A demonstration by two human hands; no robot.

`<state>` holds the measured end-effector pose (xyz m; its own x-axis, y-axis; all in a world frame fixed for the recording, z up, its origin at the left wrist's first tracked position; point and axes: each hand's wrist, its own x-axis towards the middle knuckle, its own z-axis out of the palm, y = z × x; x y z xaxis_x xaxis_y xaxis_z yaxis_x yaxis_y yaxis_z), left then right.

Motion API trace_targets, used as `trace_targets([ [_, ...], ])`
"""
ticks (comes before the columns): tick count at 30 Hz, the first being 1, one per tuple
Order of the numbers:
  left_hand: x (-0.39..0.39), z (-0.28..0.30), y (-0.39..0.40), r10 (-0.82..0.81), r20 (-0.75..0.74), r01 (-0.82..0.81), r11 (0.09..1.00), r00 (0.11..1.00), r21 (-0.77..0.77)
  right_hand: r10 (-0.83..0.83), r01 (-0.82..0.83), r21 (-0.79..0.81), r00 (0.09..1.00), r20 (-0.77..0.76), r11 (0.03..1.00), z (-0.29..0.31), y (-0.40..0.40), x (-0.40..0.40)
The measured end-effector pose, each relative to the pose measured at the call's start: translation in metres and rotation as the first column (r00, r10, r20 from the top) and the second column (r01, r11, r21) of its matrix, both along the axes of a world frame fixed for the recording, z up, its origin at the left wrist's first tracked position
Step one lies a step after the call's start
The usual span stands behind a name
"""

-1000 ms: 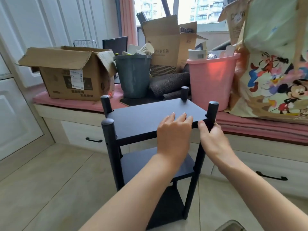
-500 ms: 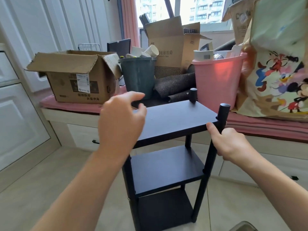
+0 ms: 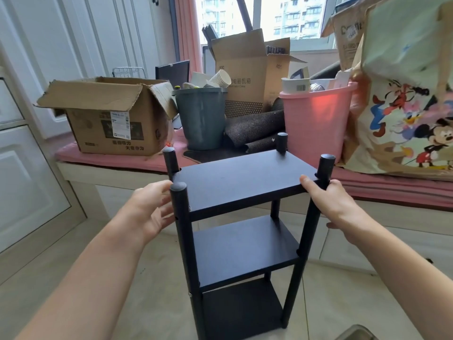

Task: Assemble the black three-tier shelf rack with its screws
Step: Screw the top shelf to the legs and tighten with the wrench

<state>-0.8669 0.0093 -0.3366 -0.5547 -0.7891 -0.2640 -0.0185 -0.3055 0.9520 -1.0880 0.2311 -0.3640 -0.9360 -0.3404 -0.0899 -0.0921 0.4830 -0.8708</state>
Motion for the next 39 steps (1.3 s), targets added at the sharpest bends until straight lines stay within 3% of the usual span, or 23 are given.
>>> trace_targets([
  [6,-0.008,-0.01,0.011,-0.142,-0.091,0.153,0.979,0.986,0.132,0.018,0.001,-0.162,0.994,0.112,0.987,-0.001,-0.001,0.001],
  [11,-0.01,-0.01,0.013,-0.134,-0.113,0.15,0.976,0.985,0.155,-0.006,0.055,-0.272,0.984,0.178,0.961,0.0,-0.006,0.007],
  [17,-0.013,-0.017,0.011,-0.076,-0.085,0.087,0.987,0.993,0.134,-0.011,0.068,-0.289,0.981,0.195,0.955,0.005,-0.009,0.016],
  [20,-0.015,-0.021,0.011,0.017,-0.055,-0.01,0.992,0.998,0.129,-0.031,0.072,-0.194,0.978,0.207,0.978,0.007,-0.01,0.021],
  [23,-0.02,-0.021,0.017,0.103,-0.09,-0.087,0.983,0.991,0.163,-0.015,0.011,0.027,0.985,0.173,1.0,0.012,-0.007,0.029],
  [26,-0.025,-0.021,0.027,0.177,-0.113,-0.154,0.97,0.978,0.19,0.081,-0.109,0.272,0.99,0.112,0.956,0.019,0.001,0.035],
  [28,-0.027,-0.019,0.041,0.21,-0.113,-0.186,0.963,0.971,0.195,0.17,-0.179,0.338,0.984,0.058,0.924,0.021,0.002,0.04],
  [30,-0.028,-0.018,0.059,0.218,-0.13,-0.191,0.962,0.967,0.195,0.266,-0.286,0.226,0.957,0.115,0.931,0.021,-0.002,0.049],
  [33,-0.029,-0.018,0.086,0.126,-0.164,-0.099,0.982,0.978,0.163,0.404,-0.389,-0.122,0.829,0.386,0.913,0.017,-0.012,0.065],
  [35,-0.029,-0.02,0.099,0.014,-0.196,0.005,0.995,0.98,0.096,0.445,-0.307,-0.336,0.742,0.501,0.891,0.011,-0.018,0.076],
  [39,-0.025,-0.02,0.109,-0.215,-0.254,0.224,0.975,0.943,0.004,0.466,-0.094,-0.59,0.716,0.52,0.802,-0.006,-0.024,0.09],
])
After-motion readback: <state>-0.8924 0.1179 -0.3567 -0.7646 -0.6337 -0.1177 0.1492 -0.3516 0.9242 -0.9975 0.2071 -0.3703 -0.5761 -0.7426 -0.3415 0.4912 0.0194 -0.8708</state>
